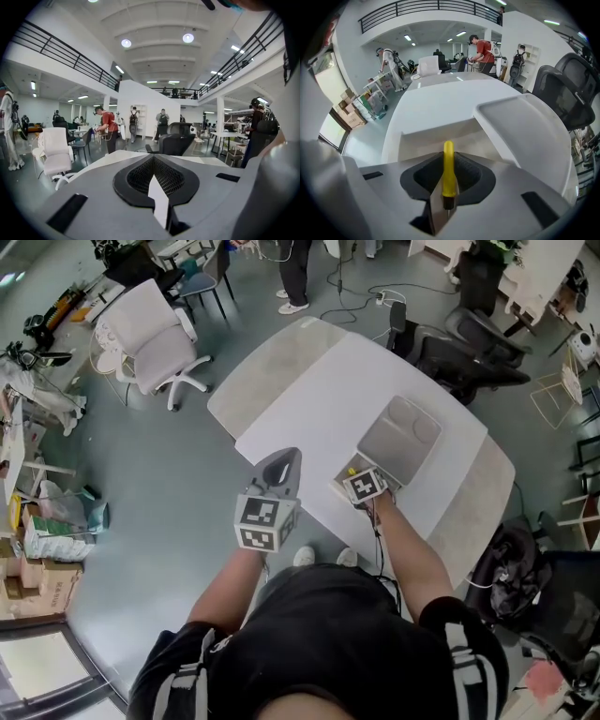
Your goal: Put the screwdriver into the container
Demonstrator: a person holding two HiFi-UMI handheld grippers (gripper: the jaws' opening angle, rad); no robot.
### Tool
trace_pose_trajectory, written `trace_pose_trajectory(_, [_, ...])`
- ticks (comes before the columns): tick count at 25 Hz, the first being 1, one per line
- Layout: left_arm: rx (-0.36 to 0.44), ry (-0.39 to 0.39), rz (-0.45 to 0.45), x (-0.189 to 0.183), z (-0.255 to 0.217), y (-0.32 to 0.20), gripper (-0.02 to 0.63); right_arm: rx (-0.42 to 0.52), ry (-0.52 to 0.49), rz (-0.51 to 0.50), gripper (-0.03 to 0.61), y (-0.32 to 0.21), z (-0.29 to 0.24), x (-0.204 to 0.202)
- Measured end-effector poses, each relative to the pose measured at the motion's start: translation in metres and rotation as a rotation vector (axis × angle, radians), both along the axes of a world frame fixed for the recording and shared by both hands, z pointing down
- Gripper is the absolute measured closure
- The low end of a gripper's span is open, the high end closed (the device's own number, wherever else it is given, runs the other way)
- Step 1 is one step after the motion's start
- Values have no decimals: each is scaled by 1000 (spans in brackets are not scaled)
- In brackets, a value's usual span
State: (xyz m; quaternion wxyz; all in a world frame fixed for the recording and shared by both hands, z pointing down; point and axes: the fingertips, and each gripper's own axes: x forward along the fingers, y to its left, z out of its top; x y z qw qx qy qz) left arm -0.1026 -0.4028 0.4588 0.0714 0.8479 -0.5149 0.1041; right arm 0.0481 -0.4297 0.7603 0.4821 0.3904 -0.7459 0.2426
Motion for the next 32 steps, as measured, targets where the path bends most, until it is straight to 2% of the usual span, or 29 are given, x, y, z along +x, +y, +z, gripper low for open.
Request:
trace_pose_trajectory(3, [2, -1, -12, -3, 0, 0, 601, 35, 8, -8, 511, -9, 1, 2])
trace_pose_trajectory(7, [7, -3, -11, -3, -1, 0, 601, -5, 41, 18, 511, -6, 6, 11])
trace_pose_trajectory(11, [8, -2, -8, -2, -2, 1, 601, -31, -57, -11, 502, 2, 4, -7])
trace_pose_trajectory(13, [8, 0, -6, -2, -2, 1, 601, -20, -16, 2, 485, 3, 1, 2])
trace_pose_trajectory(18, [4, 5, 12, 5, -1, 2, 601, 10, -181, -14, 446, 7, -18, -22])
trace_pose_trajectory(21, [1, 8, 25, 11, -1, 2, 601, 92, -180, -14, 445, 2, -40, -16])
trace_pose_trajectory(24, [12, 13, 49, 19, -3, -1, 601, 219, -194, -9, 446, -6, -78, -10])
trace_pose_trajectory(27, [17, 22, 66, 24, -4, -4, 601, 339, -240, 13, 451, -10, -124, -6])
trace_pose_trajectory(32, [20, 33, 107, 38, -6, -7, 601, 490, -338, 84, 498, -3, -194, 10])
